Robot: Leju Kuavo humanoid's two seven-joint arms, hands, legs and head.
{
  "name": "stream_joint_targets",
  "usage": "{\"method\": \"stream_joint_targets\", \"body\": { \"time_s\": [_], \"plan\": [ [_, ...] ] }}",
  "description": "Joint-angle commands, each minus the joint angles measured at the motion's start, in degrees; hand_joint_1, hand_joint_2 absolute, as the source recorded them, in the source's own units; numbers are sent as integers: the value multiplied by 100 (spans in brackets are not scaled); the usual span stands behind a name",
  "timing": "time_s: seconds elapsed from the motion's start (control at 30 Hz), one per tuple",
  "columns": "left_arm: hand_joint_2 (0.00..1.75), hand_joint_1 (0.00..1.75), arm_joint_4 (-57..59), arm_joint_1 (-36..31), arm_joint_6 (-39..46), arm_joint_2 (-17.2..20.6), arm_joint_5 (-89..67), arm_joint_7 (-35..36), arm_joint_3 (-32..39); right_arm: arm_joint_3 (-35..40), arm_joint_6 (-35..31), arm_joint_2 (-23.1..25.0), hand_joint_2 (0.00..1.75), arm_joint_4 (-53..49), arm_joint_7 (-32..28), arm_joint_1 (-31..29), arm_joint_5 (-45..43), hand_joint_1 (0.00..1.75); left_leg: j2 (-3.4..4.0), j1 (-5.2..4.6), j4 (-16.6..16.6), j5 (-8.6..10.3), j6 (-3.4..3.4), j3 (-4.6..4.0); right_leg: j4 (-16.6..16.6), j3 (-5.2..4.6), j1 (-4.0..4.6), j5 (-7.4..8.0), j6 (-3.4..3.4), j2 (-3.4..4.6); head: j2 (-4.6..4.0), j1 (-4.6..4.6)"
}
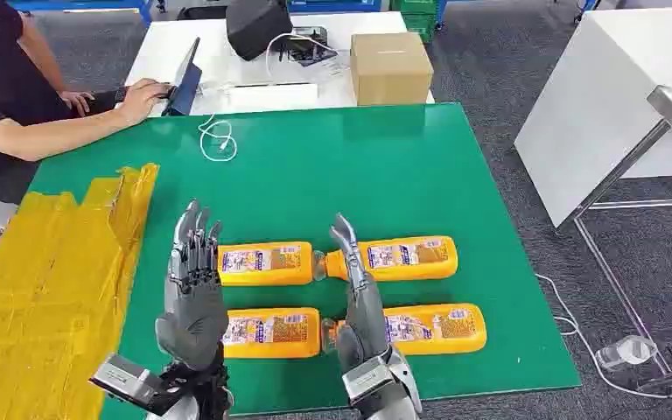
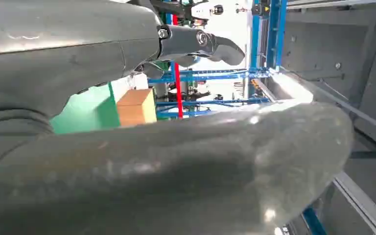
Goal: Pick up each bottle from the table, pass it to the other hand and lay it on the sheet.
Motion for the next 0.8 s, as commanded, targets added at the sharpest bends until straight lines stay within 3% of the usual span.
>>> {"method": "stream_joint_targets", "body": {
  "time_s": [0.03,0.07,0.37,0.4,0.43,0.47,0.5,0.63,0.7,0.77,0.8],
  "plan": [
    [0,0,218,-93,28,188,10,15,-107,107,158,-124,0,370,94,-127,-22,0,2,4,-9,-3,2,19,-15,22,5,0,-7,2,0,0],
    [0,0,232,-95,29,185,10,15,-102,114,159,-115,175,397,106,-141,-7,0,3,3,-9,-2,2,17,-13,19,4,1,-6,3,0,0],
    [0,0,254,-100,13,148,38,15,-56,157,227,-112,175,616,259,-202,115,0,5,2,-9,-1,1,14,-12,15,3,2,-6,4,0,0],
    [0,0,274,-108,-15,138,60,15,-42,194,572,-133,175,710,468,-240,-91,0,7,5,-10,-3,2,22,-17,24,7,1,-9,6,0,0],
    [0,0,278,-104,-104,137,95,15,-26,238,1358,-217,175,797,595,-267,-658,0,7,3,-11,-2,2,20,-15,21,5,2,-7,6,0,0],
    [0,0,315,-127,-246,125,136,15,-24,287,2098,-313,0,968,711,-311,-1156,0,5,3,-11,-1,2,20,-16,22,4,3,-5,5,0,0],
    [0,0,367,-193,-324,57,199,15,37,323,2410,-462,0,1228,561,-369,-1228,0,5,2,-12,0,2,19,-16,20,3,4,-4,5,0,0],
    [0,0,363,-188,-326,19,187,15,125,117,2582,-450,0,1246,504,-261,-1476,0,-6,0,-9,2,2,13,-11,16,0,1,-2,-5,0,0],
    [0,0,426,-233,-546,-1,258,15,131,300,3368,-653,0,1135,444,-280,-1729,0,-4,1,-11,1,3,16,-16,20,2,2,-4,-3,0,0],
    [0,0,522,-308,-618,-46,268,15,113,416,3671,-774,0,1117,368,-299,-1754,0,-3,3,-10,0,4,19,-19,25,4,3,-4,-3,0,-2],
    [0,0,656,-409,-776,-97,306,15,95,519,4320,-889,0,1075,-25,-348,-1955,0,-5,1,-8,1,3,13,-14,18,2,2,-3,-5,0,2]
  ]
}}
